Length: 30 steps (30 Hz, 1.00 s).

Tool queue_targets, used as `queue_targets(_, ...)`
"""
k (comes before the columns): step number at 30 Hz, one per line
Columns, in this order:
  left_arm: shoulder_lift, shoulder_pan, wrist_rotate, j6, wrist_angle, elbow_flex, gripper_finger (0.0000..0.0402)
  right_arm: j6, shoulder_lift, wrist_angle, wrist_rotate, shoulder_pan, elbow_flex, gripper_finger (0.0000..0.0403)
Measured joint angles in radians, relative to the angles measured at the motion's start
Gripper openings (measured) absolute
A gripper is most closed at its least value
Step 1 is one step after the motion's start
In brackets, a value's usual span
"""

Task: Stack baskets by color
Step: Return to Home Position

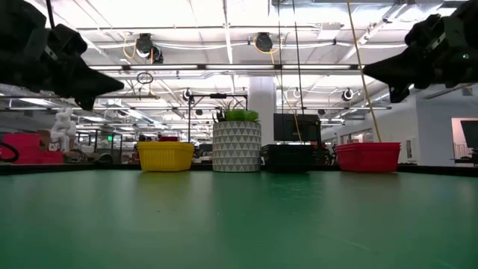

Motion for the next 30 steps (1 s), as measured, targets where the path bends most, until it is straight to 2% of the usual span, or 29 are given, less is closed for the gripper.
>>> queue_targets(9, -0.017, 0.000, 0.005, 0.060, -0.021, 0.002, 0.0003, -0.047, 0.000, 0.015, -0.156, -0.002, -0.003, 0.0011)
queue_targets(14, -0.016, 0.000, 0.039, 0.094, -0.028, 0.002, 0.0007, -0.070, 0.025, 0.015, -0.157, -0.002, -0.004, 0.0011)
queue_targets(20, -0.016, 0.000, 0.024, 0.139, -0.019, 0.002, 0.0028, -0.070, 0.043, 0.014, -0.157, -0.002, -0.005, 0.0011)
queue_targets(24, -0.016, 0.000, 0.022, 0.084, -0.018, 0.001, 0.0032, -0.070, 0.043, 0.013, -0.157, -0.002, -0.005, 0.0011)
queue_targets(30, -0.016, 0.000, 0.021, 0.098, -0.016, 0.001, 0.0033, -0.069, 0.043, 0.013, -0.157, -0.002, -0.006, 0.0011)
